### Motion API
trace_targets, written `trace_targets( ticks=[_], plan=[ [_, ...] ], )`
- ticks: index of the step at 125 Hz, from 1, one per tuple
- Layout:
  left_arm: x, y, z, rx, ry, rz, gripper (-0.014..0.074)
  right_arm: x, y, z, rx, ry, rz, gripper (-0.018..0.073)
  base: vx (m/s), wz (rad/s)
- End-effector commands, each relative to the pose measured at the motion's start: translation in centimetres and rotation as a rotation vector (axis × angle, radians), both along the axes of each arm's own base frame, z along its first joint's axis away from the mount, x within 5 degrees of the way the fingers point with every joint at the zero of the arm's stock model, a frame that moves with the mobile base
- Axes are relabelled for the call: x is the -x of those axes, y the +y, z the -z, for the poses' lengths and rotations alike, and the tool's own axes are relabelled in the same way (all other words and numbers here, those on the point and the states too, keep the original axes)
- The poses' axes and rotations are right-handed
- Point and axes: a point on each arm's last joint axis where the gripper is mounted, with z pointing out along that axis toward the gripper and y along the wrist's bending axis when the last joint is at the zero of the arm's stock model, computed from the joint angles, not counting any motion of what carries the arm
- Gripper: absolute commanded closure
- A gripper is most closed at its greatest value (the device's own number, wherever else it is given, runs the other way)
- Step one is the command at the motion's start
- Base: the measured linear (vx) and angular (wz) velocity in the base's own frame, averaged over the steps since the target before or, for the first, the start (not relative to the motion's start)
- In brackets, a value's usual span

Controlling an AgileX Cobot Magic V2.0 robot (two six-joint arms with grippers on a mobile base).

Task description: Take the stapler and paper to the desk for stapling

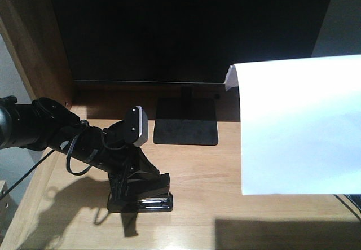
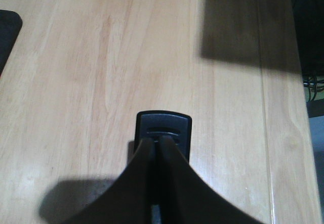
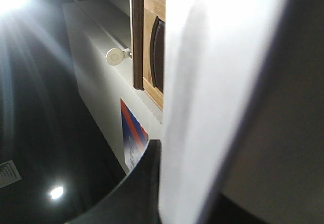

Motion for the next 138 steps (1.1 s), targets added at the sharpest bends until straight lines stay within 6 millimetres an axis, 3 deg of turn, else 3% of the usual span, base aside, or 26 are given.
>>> trace_targets(
  ticks=[1, 138],
  plan=[
    [-0.12, -0.48, -2.34, 0.07, -0.038, -0.012, 0.0603, 0.36, -0.05, -1.09, -0.013, -0.06, -0.004, 0.0566, 0.0, 0.0],
    [-0.12, -0.48, -2.34, 0.07, -0.038, -0.012, 0.0603, 0.48, -0.25, -1.28, -0.04, -0.075, -0.006, 0.0565, 0.0, 0.0]
  ],
)
